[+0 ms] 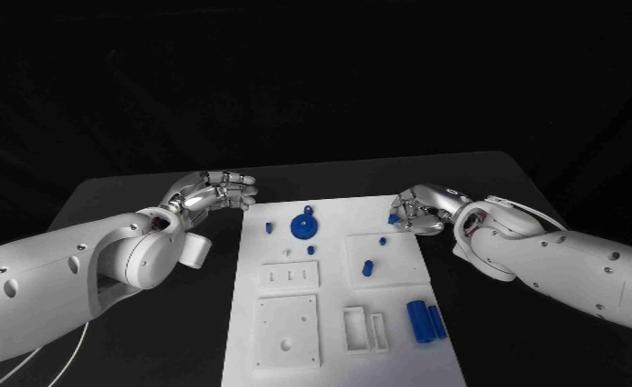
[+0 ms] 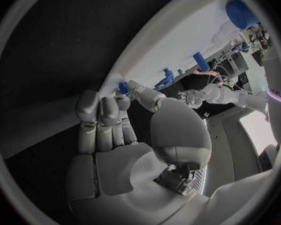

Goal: Assemble the parts on the task board

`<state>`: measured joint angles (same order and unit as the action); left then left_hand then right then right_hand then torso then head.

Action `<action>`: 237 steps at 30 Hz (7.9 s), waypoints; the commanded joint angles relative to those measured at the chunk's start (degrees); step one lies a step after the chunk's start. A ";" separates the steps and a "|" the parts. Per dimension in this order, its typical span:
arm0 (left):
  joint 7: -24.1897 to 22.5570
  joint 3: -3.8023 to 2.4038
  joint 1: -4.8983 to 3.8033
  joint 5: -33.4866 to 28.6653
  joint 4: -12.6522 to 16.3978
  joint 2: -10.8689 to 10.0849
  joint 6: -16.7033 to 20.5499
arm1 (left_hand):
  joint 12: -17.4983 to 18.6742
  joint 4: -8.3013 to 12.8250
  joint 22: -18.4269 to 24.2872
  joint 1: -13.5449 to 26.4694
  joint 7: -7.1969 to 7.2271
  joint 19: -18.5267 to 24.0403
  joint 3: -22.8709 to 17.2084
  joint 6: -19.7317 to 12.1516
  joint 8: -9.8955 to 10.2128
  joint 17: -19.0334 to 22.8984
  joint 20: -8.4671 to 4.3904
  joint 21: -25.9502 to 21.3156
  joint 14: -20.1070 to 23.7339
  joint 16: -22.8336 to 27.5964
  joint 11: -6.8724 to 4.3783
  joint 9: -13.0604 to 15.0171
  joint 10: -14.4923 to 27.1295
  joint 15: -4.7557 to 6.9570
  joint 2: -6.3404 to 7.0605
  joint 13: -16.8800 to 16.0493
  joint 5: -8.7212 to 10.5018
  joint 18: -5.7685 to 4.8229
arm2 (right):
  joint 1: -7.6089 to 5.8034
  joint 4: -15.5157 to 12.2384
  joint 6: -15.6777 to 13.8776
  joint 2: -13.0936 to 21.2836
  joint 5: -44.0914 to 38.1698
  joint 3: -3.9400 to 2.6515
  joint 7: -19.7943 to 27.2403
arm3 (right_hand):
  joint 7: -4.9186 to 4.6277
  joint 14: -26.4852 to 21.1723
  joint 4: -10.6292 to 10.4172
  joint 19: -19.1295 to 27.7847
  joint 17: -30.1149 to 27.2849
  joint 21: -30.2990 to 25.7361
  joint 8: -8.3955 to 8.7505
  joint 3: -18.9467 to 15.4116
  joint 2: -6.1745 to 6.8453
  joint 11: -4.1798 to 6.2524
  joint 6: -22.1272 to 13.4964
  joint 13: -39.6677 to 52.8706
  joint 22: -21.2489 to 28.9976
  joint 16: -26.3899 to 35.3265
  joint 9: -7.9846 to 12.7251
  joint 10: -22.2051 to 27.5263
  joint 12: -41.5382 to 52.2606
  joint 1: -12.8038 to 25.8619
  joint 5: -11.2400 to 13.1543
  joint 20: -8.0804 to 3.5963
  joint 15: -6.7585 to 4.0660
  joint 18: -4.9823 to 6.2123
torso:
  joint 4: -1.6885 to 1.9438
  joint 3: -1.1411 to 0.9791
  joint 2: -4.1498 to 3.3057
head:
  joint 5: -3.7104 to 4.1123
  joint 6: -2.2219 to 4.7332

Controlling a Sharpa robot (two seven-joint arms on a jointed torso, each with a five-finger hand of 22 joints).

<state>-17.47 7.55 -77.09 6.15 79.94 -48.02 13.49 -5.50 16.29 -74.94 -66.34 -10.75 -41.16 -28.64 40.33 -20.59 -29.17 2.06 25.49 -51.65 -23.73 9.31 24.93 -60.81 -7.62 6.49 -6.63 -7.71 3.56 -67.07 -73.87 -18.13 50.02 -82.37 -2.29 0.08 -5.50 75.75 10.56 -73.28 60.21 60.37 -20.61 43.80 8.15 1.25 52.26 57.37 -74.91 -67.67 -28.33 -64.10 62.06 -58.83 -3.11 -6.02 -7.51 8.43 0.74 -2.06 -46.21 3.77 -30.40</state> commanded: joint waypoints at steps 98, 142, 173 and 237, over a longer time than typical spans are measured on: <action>1.70 -0.02 -0.02 2.45 0.33 -0.23 -1.68 | -1.56 0.08 -1.06 0.74 -0.93 -1.36 -0.81 1.04 -0.25 -2.27 -1.50 2.17 -2.44 -2.37 -1.04 0.24 -2.82 1.33 -0.63 -1.41 -1.71 0.42 | 0.19 0.24 -1.38 -0.27 7.77 0.06 -0.78 | 2.01 -1.13 2.21 1.38 1.84 1.07 -1.05 -2.80 -4.15 1.50 10.32 5.48 -0.98 0.13 -4.07 0.91 6.32 2.06 0.31 0.65 -1.20 6.57 | 0.03 0.05 -0.01 | 0.54 -0.20; 2.93 0.13 0.31 2.48 -2.25 2.79 -2.84 | -1.52 -0.09 -1.05 1.01 -1.01 -1.33 -0.78 0.91 -0.18 -2.33 -1.47 2.23 -2.36 -2.42 -0.93 0.22 -2.57 1.30 -0.71 -1.41 -1.77 0.35 | -2.52 -11.97 26.22 2.98 80.36 -0.02 6.29 | 1.28 -2.51 6.04 3.23 2.54 0.53 0.07 -5.69 -8.89 0.81 7.92 6.25 -0.84 0.76 -6.04 3.08 5.83 3.81 0.26 0.62 -0.63 6.57 | 0.49 0.50 0.32 | 1.85 2.60; 2.84 0.16 1.10 2.63 -3.09 3.83 -3.82 | -2.09 -0.34 -1.06 1.79 -0.78 -1.37 -0.69 1.51 -0.51 -2.53 -1.54 2.45 -2.46 -2.65 -1.25 0.39 -3.17 1.38 -1.31 -1.70 -1.05 0.36 | -2.42 -19.17 43.09 2.93 84.65 -0.08 5.70 | 0.75 -3.53 6.31 5.02 3.05 0.77 1.01 -7.76 -10.89 0.27 6.78 6.79 -1.19 0.96 -6.62 4.63 5.87 3.22 0.01 1.01 -0.10 6.57 | 0.63 0.55 0.62 | 0.78 3.56; 15.49 0.07 -3.36 25.46 7.39 1.87 -16.95 | -22.05 -14.59 -1.34 15.75 3.19 -12.34 10.35 7.11 -0.07 -13.39 -11.89 23.69 -14.07 -30.65 -8.06 1.25 -11.03 12.37 -0.91 -17.46 4.80 2.02 | -2.76 -12.40 27.61 -1.59 59.92 0.06 -7.55 | 1.03 -3.16 6.07 4.44 3.48 1.31 0.70 -7.15 -10.20 0.56 7.28 6.75 -0.69 0.74 -8.43 4.01 6.16 2.47 0.29 0.64 -0.36 6.57 | 0.67 0.54 0.61 | -2.06 1.44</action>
<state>-1.88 7.65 -80.31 27.84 87.10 -46.38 -3.35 -27.31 2.05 -74.94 -50.18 -7.77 -53.09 -18.21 47.80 -20.92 -42.53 -7.39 48.83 -65.48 -54.05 1.33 26.14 -72.24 4.56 5.63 -23.85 -2.99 4.94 -69.82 -86.19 10.12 48.58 -20.47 -2.24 -5.23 -2.98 72.36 16.71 -68.80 63.61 61.44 -19.71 36.36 -2.61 1.84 57.65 64.19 -74.91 -66.90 -32.91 -59.81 68.10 -56.20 -2.65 -5.01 -7.56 11.43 1.41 -1.57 -45.57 1.79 -28.64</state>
